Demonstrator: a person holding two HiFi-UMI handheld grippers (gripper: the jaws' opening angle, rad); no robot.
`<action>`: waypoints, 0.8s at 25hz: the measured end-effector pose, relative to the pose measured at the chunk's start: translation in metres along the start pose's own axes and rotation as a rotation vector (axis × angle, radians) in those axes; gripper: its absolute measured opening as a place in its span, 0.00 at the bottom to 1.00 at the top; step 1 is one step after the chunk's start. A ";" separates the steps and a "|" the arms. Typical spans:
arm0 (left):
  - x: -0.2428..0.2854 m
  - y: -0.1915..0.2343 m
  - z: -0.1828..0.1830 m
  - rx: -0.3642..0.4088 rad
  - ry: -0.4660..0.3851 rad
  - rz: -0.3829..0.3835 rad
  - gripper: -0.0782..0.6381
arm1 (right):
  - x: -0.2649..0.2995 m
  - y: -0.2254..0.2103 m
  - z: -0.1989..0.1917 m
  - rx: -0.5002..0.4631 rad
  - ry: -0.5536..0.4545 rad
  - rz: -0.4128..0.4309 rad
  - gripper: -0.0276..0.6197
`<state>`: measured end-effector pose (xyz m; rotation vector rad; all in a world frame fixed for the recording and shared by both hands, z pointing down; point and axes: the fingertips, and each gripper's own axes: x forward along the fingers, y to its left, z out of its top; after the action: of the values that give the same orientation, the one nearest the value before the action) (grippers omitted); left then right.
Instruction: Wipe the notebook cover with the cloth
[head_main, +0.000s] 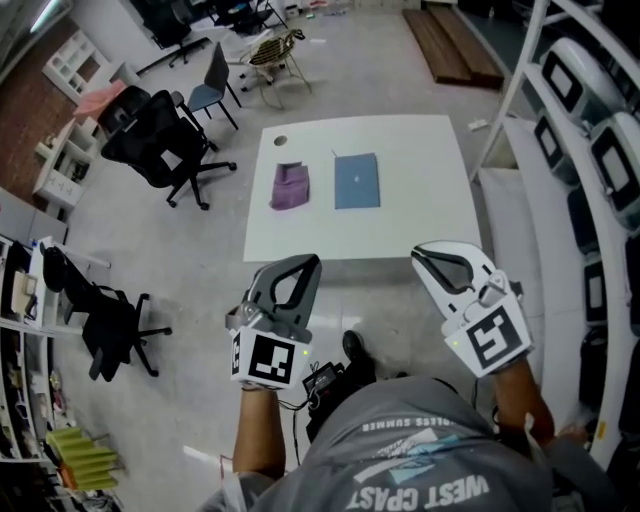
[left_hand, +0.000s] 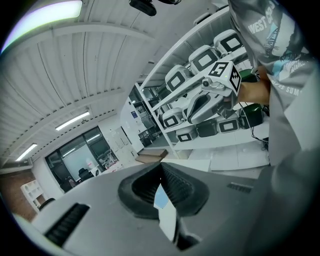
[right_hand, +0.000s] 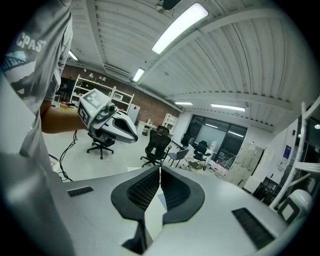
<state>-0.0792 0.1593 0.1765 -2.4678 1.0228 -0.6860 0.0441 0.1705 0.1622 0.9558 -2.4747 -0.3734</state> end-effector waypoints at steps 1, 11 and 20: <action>0.003 0.009 -0.004 -0.001 -0.005 -0.002 0.11 | 0.009 -0.003 0.002 0.001 0.002 -0.003 0.09; 0.038 0.089 -0.045 -0.018 -0.058 -0.042 0.11 | 0.084 -0.032 0.021 0.006 0.048 -0.066 0.09; 0.079 0.110 -0.059 -0.023 -0.062 -0.100 0.11 | 0.113 -0.062 0.007 0.012 0.095 -0.085 0.09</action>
<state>-0.1240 0.0192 0.1902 -2.5580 0.8942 -0.6276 0.0017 0.0482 0.1675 1.0611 -2.3590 -0.3324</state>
